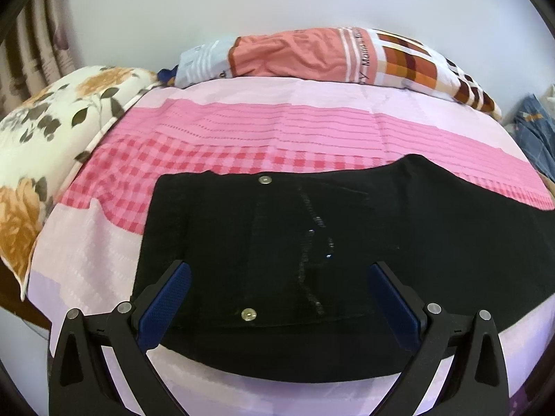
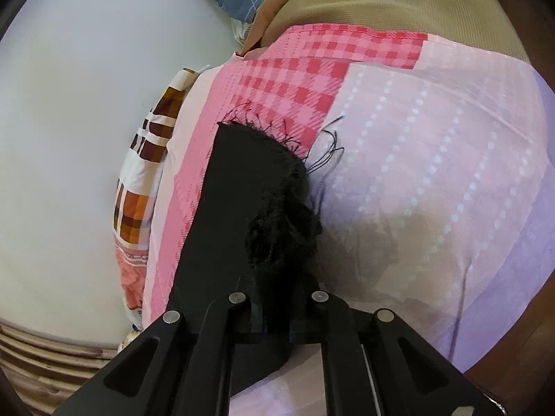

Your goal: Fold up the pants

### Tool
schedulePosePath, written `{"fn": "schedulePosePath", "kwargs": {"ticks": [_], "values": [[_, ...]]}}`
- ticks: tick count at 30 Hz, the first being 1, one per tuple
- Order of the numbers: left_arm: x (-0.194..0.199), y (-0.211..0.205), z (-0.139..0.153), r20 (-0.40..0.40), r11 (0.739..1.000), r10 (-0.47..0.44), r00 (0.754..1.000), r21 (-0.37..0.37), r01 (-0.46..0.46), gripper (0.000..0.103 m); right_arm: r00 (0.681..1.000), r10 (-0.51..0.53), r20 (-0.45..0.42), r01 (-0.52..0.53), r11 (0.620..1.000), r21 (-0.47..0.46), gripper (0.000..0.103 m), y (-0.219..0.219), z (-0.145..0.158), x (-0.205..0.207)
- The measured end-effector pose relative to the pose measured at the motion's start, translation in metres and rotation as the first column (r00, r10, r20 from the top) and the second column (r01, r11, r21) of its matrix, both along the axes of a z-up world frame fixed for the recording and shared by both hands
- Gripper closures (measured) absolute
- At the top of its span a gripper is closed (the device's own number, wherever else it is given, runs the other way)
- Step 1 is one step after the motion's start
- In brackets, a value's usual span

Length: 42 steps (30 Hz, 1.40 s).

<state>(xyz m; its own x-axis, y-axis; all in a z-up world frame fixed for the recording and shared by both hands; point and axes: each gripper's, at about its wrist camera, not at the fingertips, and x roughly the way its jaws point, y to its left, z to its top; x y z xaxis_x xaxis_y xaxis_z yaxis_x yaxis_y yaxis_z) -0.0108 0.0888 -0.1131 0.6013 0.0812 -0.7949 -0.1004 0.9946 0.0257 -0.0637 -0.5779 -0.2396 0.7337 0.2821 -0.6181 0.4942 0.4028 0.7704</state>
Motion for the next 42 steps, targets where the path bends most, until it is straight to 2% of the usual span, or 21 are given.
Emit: {"fn": "schedulePosePath", "kwargs": {"ticks": [10, 18, 27, 38, 42], "values": [[0.002, 0.015, -0.005, -0.023, 0.998, 0.061, 0.998, -0.005, -0.061, 0.002, 0.997, 0.069, 0.046, -0.069, 0.998, -0.011, 0.095, 0.026, 0.027, 0.021], [0.004, 0.016, -0.008, -0.042, 0.998, 0.07, 0.997, 0.01, -0.069, 0.002, 0.976, 0.19, 0.104, -0.192, 0.981, 0.009, 0.094, 0.08, 0.048, 0.055], [0.004, 0.019, -0.01, -0.055, 0.997, 0.076, 0.996, 0.015, -0.075, 0.002, 0.938, 0.328, 0.111, -0.335, 0.94, 0.06, 0.094, 0.155, 0.045, 0.085], [0.004, 0.023, -0.014, -0.075, 0.996, 0.087, 0.993, 0.001, -0.087, 0.002, 0.906, 0.407, 0.121, -0.417, 0.906, 0.077, 0.094, 0.194, 0.046, 0.09], [0.005, 0.022, -0.017, -0.088, 0.996, 0.084, 0.993, 0.001, -0.085, 0.002, 0.881, 0.456, 0.126, -0.467, 0.88, 0.084, 0.094, 0.216, 0.044, 0.089]]}}
